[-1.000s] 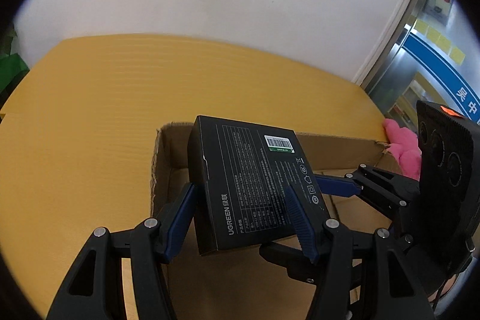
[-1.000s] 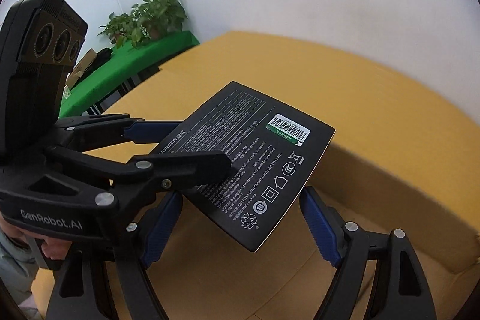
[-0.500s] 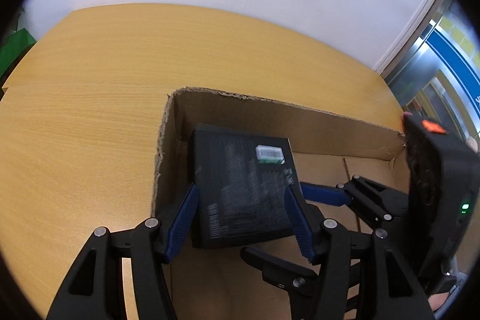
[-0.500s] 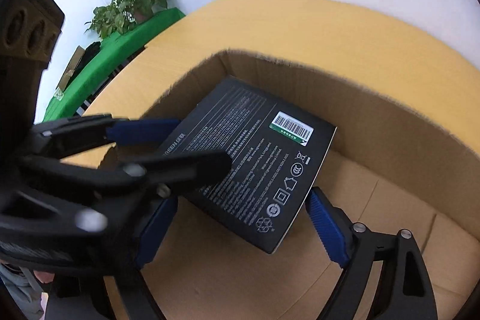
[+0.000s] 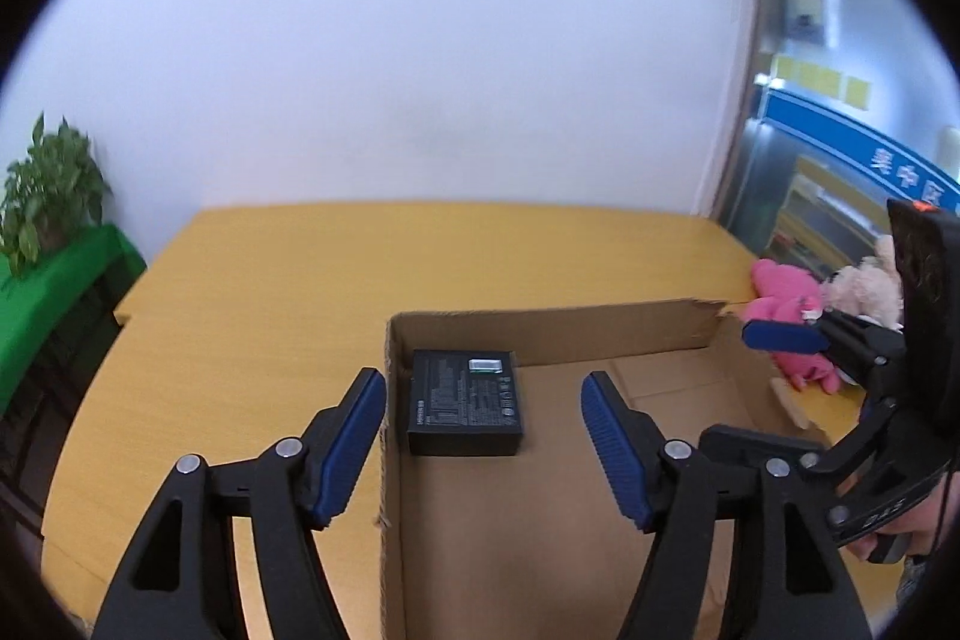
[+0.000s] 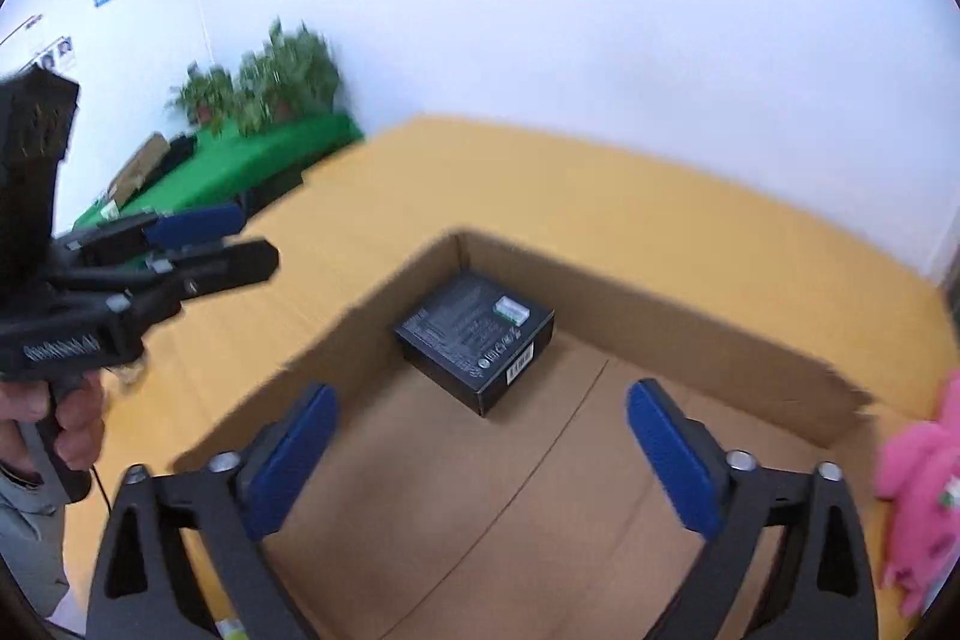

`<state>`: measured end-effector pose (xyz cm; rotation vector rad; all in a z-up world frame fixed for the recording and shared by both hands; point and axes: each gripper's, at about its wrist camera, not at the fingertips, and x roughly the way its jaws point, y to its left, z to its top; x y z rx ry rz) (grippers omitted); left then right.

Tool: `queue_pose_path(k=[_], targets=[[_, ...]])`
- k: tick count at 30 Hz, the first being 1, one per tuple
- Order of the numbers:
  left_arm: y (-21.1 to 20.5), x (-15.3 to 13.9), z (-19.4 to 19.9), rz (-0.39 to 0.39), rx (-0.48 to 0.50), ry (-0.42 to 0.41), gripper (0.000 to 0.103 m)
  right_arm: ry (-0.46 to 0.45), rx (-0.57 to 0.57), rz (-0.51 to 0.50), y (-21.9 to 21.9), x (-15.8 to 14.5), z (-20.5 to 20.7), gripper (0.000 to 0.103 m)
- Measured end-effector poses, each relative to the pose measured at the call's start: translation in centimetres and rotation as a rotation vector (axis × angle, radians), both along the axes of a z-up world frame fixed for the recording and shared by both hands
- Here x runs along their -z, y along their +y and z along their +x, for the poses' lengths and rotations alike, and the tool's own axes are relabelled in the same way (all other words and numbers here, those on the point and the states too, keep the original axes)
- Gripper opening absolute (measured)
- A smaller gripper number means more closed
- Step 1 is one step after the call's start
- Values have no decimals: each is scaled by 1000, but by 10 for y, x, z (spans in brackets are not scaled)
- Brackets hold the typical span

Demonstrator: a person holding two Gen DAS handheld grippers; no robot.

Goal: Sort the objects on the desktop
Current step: 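Lower the black box into the cardboard box and open both tools, then grasp the pink-and-teal pig plush with the left tool while the right tool clamps it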

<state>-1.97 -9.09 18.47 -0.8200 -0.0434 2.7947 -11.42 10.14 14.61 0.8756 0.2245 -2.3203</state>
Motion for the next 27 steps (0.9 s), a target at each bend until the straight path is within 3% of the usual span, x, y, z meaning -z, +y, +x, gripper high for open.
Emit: queue_pose_path(k=[2,7,9,16,21,22,23,24,26,27], targets=[[-3,-7,31,8,19,50,78,58,11,-10,12,-17,34,103],[27,0,58,18,55,101,79,153,51,1,22,-38,110,103],[58,9,59,17,70,103,79,166,97,-13,33,-33,136,103],[91,40,103,-22,122,92,79,178,194,-33,70,-10,196,103],[90,63,110,43,99,58,79,153,241,-77,89,8,218,101],[92,66,111,44,101,52,78,142,246,-82,93,13,222,97],[93,72,113,48,107,42,77,139,253,-74,95,18,226,86],[95,76,116,52,120,38,71,136,257,-66,96,23,230,79],[98,85,119,69,160,17,14,116,258,-68,100,30,234,47],[99,90,120,80,173,-2,3,95,255,-77,104,34,235,42]])
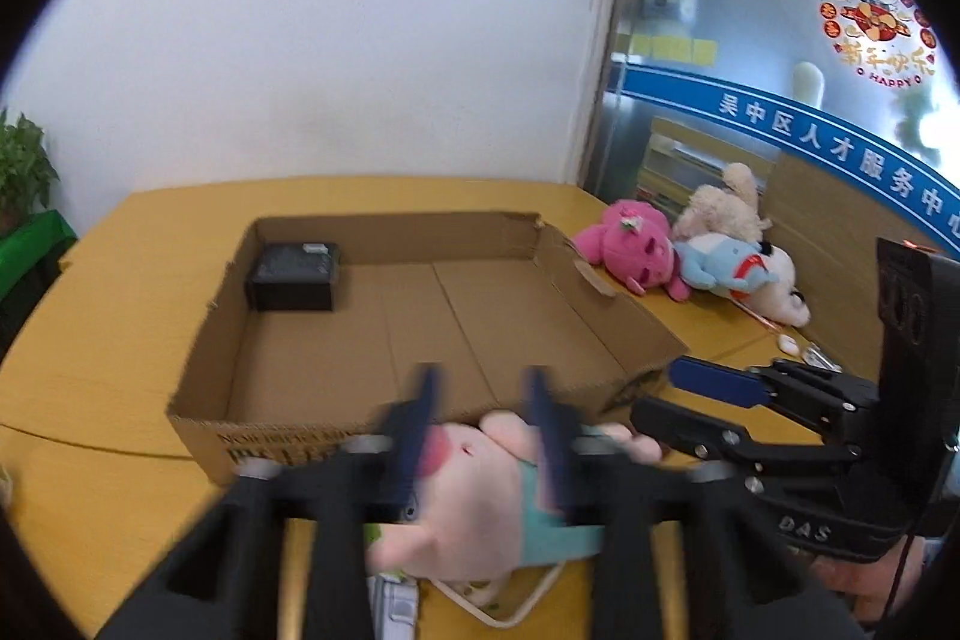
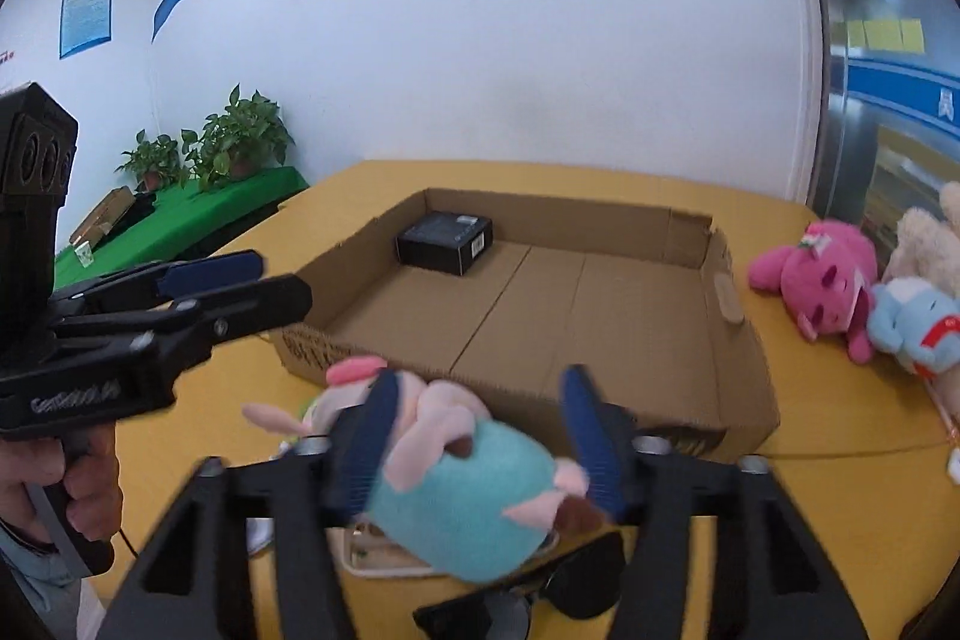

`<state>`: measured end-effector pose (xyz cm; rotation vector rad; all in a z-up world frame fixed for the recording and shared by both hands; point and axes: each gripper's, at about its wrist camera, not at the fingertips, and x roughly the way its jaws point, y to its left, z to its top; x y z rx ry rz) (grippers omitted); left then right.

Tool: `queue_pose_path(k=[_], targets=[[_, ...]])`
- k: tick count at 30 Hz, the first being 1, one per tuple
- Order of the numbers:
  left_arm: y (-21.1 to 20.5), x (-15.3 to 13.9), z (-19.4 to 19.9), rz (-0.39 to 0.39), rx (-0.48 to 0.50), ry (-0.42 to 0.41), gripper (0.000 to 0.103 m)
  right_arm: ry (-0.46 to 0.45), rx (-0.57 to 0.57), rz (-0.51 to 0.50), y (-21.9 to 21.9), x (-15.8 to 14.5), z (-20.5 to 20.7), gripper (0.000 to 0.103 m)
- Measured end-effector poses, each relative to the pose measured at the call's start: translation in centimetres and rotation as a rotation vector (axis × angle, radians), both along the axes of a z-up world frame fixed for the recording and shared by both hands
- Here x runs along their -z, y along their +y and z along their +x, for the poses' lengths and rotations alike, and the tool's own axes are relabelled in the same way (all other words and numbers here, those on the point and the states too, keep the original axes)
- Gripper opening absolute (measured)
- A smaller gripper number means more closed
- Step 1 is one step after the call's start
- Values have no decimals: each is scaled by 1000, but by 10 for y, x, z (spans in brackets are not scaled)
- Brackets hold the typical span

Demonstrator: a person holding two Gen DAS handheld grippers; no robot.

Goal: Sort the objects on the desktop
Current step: 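Grasp the pink-and-teal pig plush with the left tool while the right tool clamps it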

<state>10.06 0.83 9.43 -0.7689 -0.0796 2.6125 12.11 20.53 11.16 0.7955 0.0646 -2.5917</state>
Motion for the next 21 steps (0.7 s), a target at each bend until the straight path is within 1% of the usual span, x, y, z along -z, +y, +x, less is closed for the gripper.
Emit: queue_pose_path(k=[1,3,4,5,6,7,8,9,11,13,15,19,21], targets=[[0,4,1,8,6,-13,3,-11,1,-9,2,4,2,40],[1,11,4,6,5,-23,3,-27,8,-30,7,10,5,41],[1,12,6,-5,-3,-16,4,-36,10,-46,9,12,7,50],[1,13,9,-16,-13,-10,12,-44,13,-65,12,13,10,74],[-1,14,10,-22,-24,-8,21,-49,15,-84,16,15,12,88],[-3,15,11,-20,-31,-9,47,-47,25,-91,18,16,14,103],[-7,16,12,-8,-45,-13,70,-42,36,-91,22,18,17,103],[-12,17,13,13,-55,-13,74,-50,33,-94,24,19,18,103],[-19,19,11,45,-46,-31,74,-68,31,-102,29,21,19,103],[-22,23,7,50,-32,-49,74,-90,27,-110,33,29,17,103],[-24,29,0,60,-8,-74,74,-134,13,-119,33,40,14,103],[-26,54,-22,100,79,-171,74,-199,-23,-117,29,61,8,103],[-27,69,-34,111,92,-215,74,-220,-31,-132,27,67,5,103]])
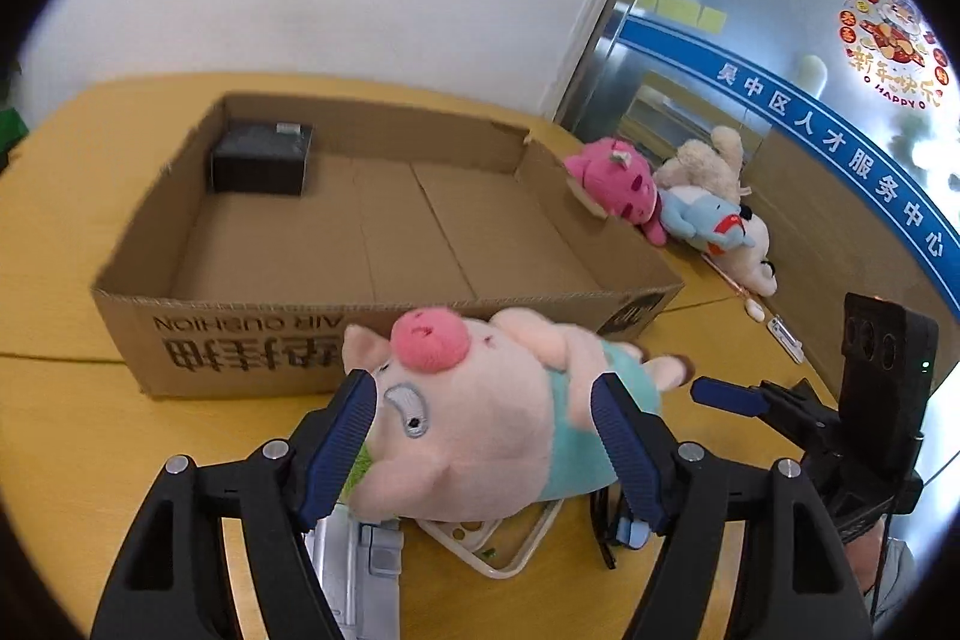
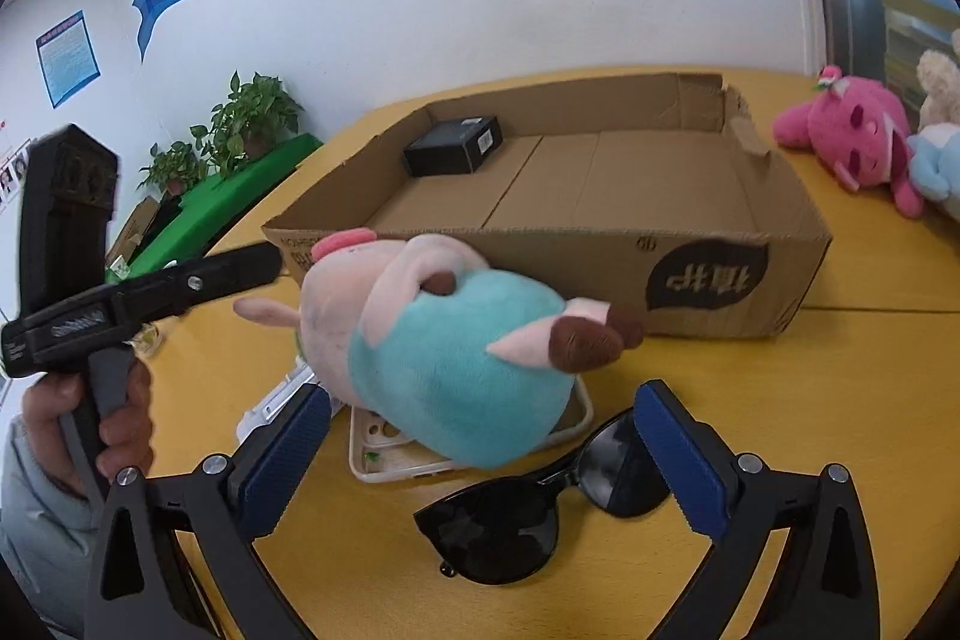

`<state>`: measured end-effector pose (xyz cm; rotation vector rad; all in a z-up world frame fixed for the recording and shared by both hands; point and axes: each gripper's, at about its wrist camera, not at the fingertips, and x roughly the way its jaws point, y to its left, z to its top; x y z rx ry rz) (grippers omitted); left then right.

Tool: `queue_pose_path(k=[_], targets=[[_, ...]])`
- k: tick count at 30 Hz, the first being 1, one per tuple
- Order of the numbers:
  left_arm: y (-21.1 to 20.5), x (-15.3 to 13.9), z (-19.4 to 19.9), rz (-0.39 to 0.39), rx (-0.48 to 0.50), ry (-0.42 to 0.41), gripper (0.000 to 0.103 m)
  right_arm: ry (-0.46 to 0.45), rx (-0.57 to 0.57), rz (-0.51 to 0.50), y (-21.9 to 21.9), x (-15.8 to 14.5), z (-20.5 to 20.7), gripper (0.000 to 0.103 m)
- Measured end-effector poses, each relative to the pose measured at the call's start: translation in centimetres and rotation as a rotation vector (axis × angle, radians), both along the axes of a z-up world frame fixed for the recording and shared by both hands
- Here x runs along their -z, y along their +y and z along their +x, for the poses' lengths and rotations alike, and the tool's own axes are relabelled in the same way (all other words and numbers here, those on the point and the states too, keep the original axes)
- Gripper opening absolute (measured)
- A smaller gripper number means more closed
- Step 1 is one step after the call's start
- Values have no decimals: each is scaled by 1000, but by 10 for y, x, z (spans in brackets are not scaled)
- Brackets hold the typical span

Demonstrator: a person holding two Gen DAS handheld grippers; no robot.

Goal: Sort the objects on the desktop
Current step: 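Grasp the pink-and-teal pig plush with the left tool while the right tool clamps it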

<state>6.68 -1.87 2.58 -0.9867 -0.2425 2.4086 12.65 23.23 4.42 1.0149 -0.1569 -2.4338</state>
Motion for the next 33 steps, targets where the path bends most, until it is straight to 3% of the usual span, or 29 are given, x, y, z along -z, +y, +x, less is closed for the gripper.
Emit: queue_pose_path(k=[6,9,11,13,16,19,23,25,27,30,33], targets=[[4,22,-15,29,55,-38,72,-41,10,-13,1,12,-17,103],[17,22,0,45,180,-35,72,-85,-49,-41,-7,22,-25,98],[25,20,17,-53,203,5,72,-69,-67,-14,-14,21,-20,100],[22,18,31,-91,200,27,72,-62,-98,-55,-10,17,-15,100],[1,15,37,20,168,8,72,-56,-97,-139,10,14,-7,99],[-2,16,29,-3,99,21,72,-67,-52,-63,12,17,-12,100],[14,33,8,-31,117,-48,72,-87,-106,-84,-4,20,-21,98],[19,35,5,-34,124,-54,72,-70,-90,-23,-15,19,-23,98],[19,37,7,-25,126,-58,66,-49,-60,18,-19,16,-23,93],[14,40,9,11,104,-65,56,-29,-17,58,-16,13,-23,76],[19,31,17,1,77,-28,52,-9,0,52,-14,11,-17,70]])
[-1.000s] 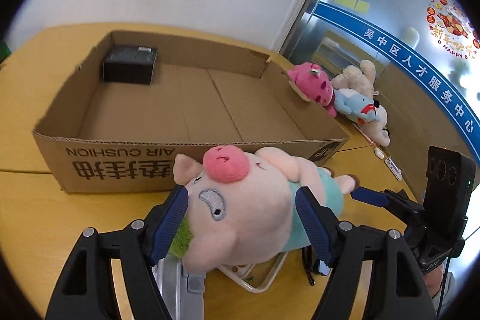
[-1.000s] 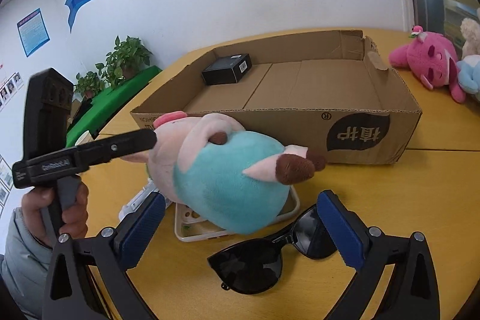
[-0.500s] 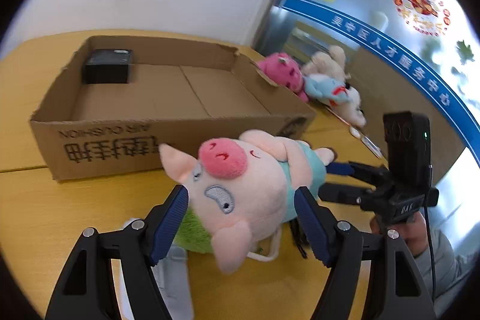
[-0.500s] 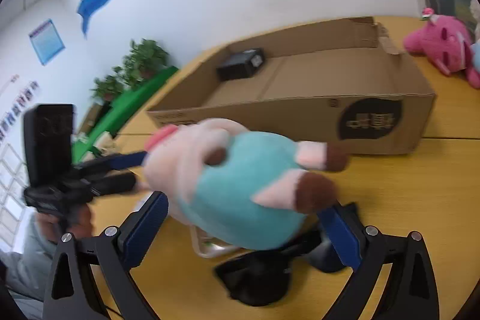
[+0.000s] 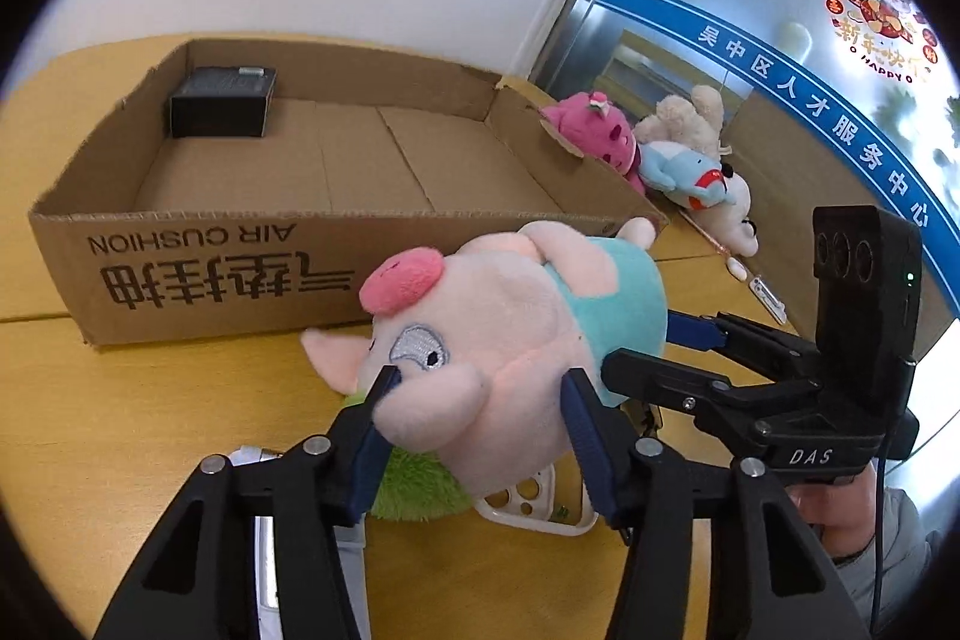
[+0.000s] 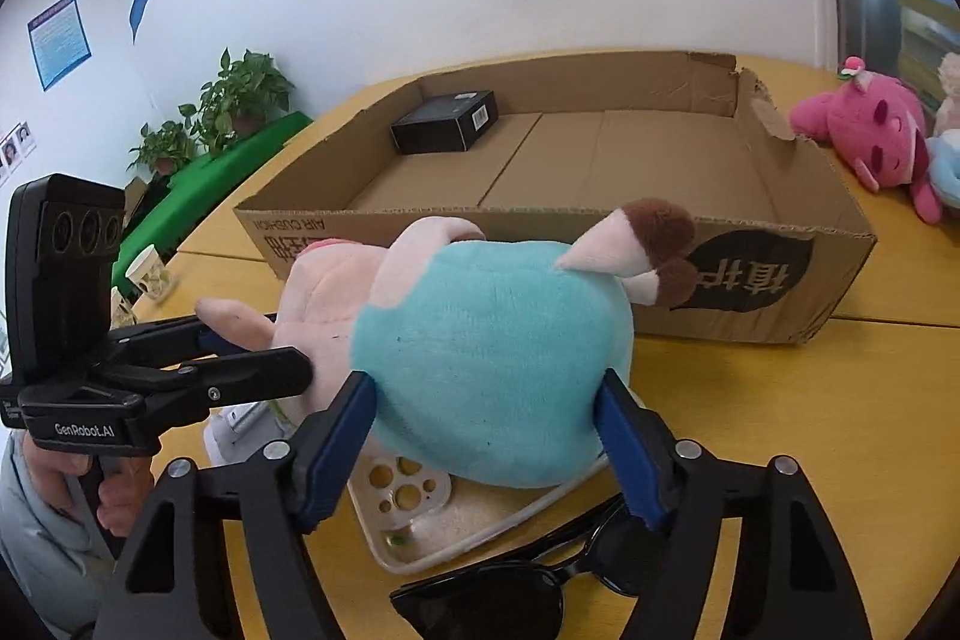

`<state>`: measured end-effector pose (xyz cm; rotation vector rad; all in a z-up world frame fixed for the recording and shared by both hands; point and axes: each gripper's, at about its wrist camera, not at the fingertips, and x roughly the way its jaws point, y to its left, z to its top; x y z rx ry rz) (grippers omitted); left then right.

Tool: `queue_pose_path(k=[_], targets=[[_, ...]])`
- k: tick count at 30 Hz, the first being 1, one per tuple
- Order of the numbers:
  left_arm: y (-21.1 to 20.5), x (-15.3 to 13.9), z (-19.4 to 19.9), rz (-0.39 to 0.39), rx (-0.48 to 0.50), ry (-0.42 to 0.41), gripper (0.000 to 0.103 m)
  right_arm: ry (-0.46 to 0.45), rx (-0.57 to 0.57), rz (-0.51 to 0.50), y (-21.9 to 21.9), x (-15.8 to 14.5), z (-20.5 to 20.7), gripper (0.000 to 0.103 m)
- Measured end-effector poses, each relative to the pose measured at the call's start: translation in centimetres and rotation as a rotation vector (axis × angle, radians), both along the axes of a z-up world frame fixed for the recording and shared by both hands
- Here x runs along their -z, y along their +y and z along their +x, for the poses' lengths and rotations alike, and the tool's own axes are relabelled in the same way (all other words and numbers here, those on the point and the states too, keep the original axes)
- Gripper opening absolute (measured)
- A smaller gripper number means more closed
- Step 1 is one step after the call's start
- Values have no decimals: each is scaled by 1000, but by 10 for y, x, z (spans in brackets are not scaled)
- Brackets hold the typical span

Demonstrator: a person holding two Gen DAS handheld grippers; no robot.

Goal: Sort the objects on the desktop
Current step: 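Grasp the pink-and-teal pig plush with the left tool while the right tool clamps it, then carry the pig plush over the cardboard box with both tools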

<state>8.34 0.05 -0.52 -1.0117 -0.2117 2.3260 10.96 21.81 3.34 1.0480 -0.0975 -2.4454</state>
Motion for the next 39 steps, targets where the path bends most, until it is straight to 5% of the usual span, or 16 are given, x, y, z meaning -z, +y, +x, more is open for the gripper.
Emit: queue_pose_path(k=[11,23,31,39], targets=[[-3,-94,24,27,-53,270,51,242,26,-33,-3,-80,33,70],[6,-222,-38,15,-45,514,51,451,24,-48,-6,-210,-27,70],[10,-221,-114,-5,-51,498,51,425,19,-67,-12,-234,-117,71],[14,-165,-209,35,-28,321,51,304,31,-42,-13,-195,-231,72]])
